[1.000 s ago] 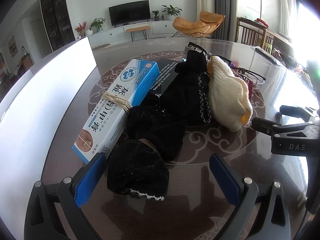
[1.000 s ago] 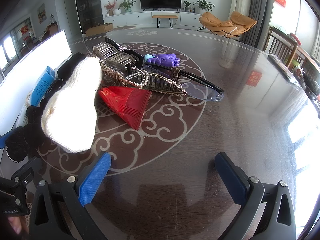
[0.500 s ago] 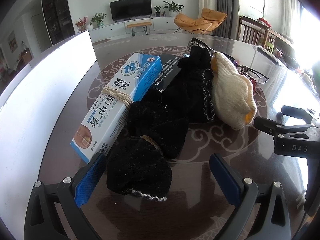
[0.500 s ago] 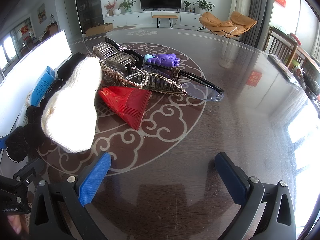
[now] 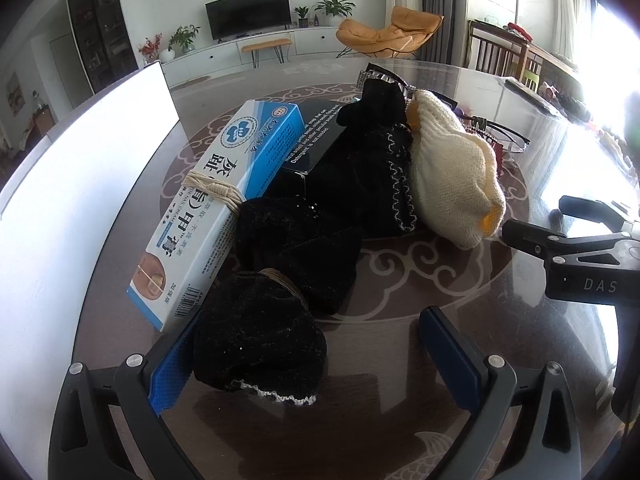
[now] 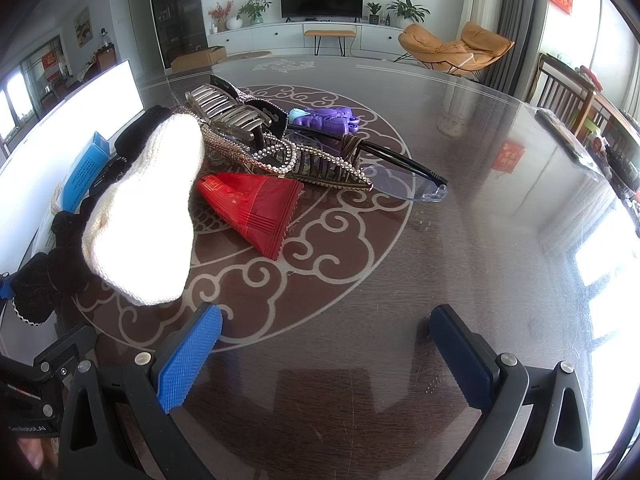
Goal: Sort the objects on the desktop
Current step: 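Move the left tool toward the blue-and-white nail cream box, then grasp the nail cream box with the left tool while the right tool grasps a black knit item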
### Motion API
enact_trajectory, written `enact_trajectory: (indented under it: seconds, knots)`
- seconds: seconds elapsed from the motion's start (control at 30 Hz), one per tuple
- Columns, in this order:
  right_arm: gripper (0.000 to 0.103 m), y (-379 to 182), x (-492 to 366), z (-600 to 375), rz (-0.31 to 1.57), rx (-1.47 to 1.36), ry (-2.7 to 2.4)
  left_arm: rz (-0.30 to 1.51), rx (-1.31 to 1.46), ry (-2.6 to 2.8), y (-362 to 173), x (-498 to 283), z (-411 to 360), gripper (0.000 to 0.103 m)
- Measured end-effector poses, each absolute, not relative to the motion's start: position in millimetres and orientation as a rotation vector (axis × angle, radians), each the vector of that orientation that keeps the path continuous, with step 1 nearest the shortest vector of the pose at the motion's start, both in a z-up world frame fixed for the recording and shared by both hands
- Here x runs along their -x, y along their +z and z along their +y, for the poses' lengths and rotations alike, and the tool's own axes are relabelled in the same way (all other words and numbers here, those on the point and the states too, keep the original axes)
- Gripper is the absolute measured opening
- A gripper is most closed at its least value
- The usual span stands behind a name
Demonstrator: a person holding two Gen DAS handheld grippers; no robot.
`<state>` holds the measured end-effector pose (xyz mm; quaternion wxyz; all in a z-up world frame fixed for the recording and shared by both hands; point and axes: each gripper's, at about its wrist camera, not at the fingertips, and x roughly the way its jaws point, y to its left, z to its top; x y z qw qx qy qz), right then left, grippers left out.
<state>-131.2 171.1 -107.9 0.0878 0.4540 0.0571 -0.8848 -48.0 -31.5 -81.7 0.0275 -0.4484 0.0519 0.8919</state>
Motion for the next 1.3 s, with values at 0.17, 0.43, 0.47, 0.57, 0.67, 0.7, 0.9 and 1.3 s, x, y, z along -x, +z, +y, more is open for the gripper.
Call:
enact_trajectory:
  seconds: [0.17, 0.43, 0.47, 0.57, 0.67, 0.7, 0.9, 1.3]
  knots:
    - [0.103, -107.8, 131.2, 171.0, 0.170, -1.352, -2.634, 0.123, 1.376, 2.756, -80.3, 45.5, -35.9, 0.103]
    - [0.103, -107.8, 131.1, 171.1, 0.170, -1.352, -2.634, 0.035, 1.389, 2.711, -80.7, 23.7, -70.5, 0.103]
    - [0.103, -107.8, 131.2, 171.1, 0.170, -1.352, -2.634, 0.046, 1.393, 2.714, -81.5, 19.1, -76.4, 0.103]
    - [0.103, -107.8, 131.2, 171.1, 0.170, -1.352, -2.634, 0.026, 1.412, 2.704, -78.2, 13.9, -92.4, 0.103]
    - [0.103, -107.8, 131.2, 171.1, 0.170, -1.352, -2.634, -0.026, 1.348, 2.718, -59.2, 14.6, -104.3, 0.103]
    - [0.103, -107.8, 131.3, 171.3, 0.170, -1.352, -2.634, -0.029, 1.328, 2.717, -52.0, 17.1, -106.5, 0.103]
    - [0.103, -107.8, 131.2, 171.1, 0.170, -1.352, -2.634, -0.008, 1.227, 2.763, -10.3, 50.2, -118.3, 0.103]
    - [0.103, -107.8, 131.1, 171.1, 0.170, -1.351, -2.634, 0.023, 1.484, 2.531, -65.8, 131.2, -92.3, 0.101]
